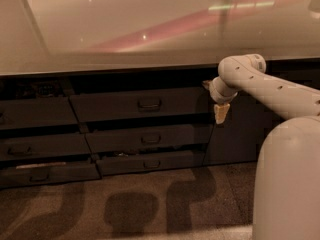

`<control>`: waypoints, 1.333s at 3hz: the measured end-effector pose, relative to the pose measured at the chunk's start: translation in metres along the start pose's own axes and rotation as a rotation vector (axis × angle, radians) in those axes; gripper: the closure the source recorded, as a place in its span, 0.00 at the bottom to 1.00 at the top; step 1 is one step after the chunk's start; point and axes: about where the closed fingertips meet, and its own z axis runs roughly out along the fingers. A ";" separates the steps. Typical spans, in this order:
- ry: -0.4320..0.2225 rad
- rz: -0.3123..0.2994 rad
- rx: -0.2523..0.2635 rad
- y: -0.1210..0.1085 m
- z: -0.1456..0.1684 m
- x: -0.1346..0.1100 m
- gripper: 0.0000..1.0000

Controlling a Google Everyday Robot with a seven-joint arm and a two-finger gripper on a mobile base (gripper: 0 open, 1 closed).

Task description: Open top drawer

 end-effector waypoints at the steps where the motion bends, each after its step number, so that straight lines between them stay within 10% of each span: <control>1: 0.000 0.000 0.000 0.000 0.000 0.000 0.16; 4: 0.000 0.000 0.000 0.000 0.000 0.000 0.86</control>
Offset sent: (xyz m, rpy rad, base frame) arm 0.0000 0.0000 0.0000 0.0000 0.0000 0.0000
